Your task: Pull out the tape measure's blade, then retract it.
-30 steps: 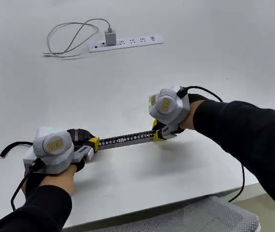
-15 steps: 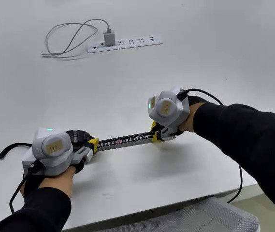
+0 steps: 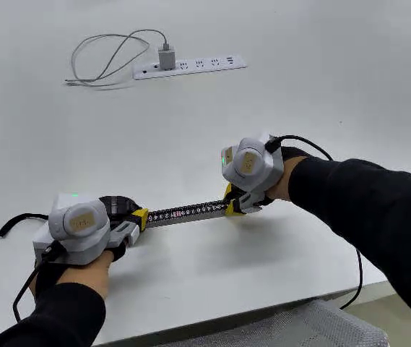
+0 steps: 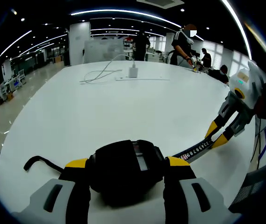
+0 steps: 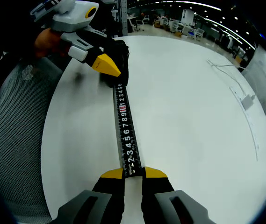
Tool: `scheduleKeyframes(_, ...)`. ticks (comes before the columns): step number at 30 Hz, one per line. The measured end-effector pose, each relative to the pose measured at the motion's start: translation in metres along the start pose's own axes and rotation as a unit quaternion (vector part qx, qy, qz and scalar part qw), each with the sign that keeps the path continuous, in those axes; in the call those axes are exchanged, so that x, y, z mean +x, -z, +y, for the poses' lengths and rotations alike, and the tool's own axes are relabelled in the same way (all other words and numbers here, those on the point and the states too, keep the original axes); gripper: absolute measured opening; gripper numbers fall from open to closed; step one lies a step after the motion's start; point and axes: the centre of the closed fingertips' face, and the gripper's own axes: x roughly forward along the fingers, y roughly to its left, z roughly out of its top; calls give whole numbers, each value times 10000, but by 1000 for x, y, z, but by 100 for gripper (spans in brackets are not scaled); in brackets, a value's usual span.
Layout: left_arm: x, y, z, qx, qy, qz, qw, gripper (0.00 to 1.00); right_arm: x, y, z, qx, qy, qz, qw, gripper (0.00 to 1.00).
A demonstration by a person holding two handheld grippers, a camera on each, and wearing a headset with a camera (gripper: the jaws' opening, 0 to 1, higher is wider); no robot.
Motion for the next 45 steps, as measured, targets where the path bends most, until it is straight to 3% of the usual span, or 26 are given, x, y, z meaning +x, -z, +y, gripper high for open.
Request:
scheduleKeyframes(31,-2,0,0,-2,39,-20,10000,58,1,-4,1,90,-11,-117,9999,9)
scheduleKeyframes(35,-3,0,-1,-13,54,-6,10000,58,0,-5,1,217,-76,-299,9993,9)
scheduleKeyframes(45,-4,-1,-1,-73,16,-18,10000,58,2,-11,-1,49,-63,-356,9993,9)
